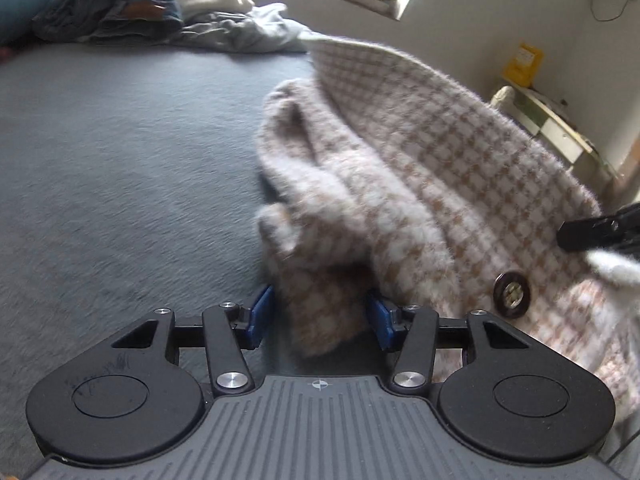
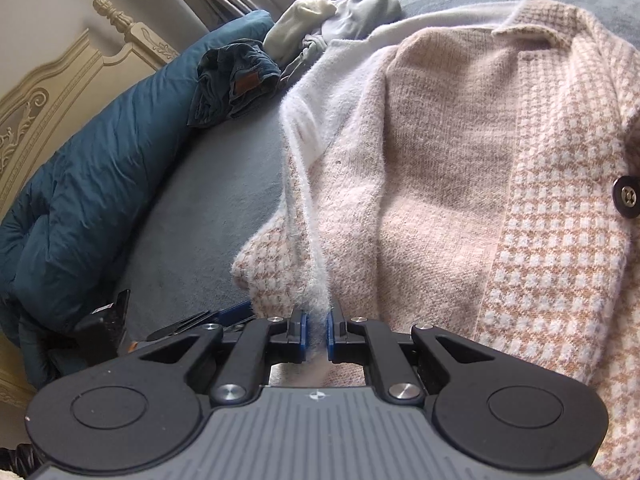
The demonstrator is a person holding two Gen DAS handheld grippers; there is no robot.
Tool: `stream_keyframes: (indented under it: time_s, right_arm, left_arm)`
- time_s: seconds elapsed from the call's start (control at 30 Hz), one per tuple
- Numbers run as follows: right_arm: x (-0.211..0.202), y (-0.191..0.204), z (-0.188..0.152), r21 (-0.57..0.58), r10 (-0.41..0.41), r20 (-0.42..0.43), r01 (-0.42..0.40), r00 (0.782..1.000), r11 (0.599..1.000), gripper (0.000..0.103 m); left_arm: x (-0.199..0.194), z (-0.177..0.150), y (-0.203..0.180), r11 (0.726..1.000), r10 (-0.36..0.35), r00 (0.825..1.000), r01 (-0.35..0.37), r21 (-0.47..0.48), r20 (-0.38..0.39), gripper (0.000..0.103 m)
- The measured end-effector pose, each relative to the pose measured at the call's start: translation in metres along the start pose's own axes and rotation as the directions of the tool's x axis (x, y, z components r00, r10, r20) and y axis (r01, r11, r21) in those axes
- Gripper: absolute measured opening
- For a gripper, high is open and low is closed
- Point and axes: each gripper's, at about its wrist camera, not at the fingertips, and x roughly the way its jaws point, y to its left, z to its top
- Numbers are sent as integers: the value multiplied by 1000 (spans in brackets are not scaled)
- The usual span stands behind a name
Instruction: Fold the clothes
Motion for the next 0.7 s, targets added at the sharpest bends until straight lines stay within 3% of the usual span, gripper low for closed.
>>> stream_keyframes:
  time_s: [0.1,0.2,0.23,0.37,0.47,0.6,0.7]
  right_arm:
    - [1,-1,0,3,3,-3,-3,1000,1000,9]
    - [2,-2,0,6,6,-1,-6,1000,1000,9]
    - [1,-3,0,7,10,2,-10,1000,1000,9]
    - [-1,-4,2,5,33,16,-33,999,999,9]
    - [-5,-3,5,-2,63,27,-63,998,998,9]
    - [-9,-1,10,-1,111,39,-111,993,994,9]
    - [-11,2,14,4,148,44,-149,988,989,9]
  left_arm:
    - [5,2,-3,1000,-11,1000,11,-5,4,48]
    - [7,2,-2,999,33,999,-33,-18,22,19]
    - [3,4,0,998,37,999,-35,-46,33,16]
    - [-22,22,6,991,121,985,-112,-75,126,12]
    - [-46,45,20,982,185,960,-170,-86,209,11]
    - [-73,100,52,962,273,912,-248,-118,305,10]
    - [-96,147,76,938,345,861,-323,-122,373,10]
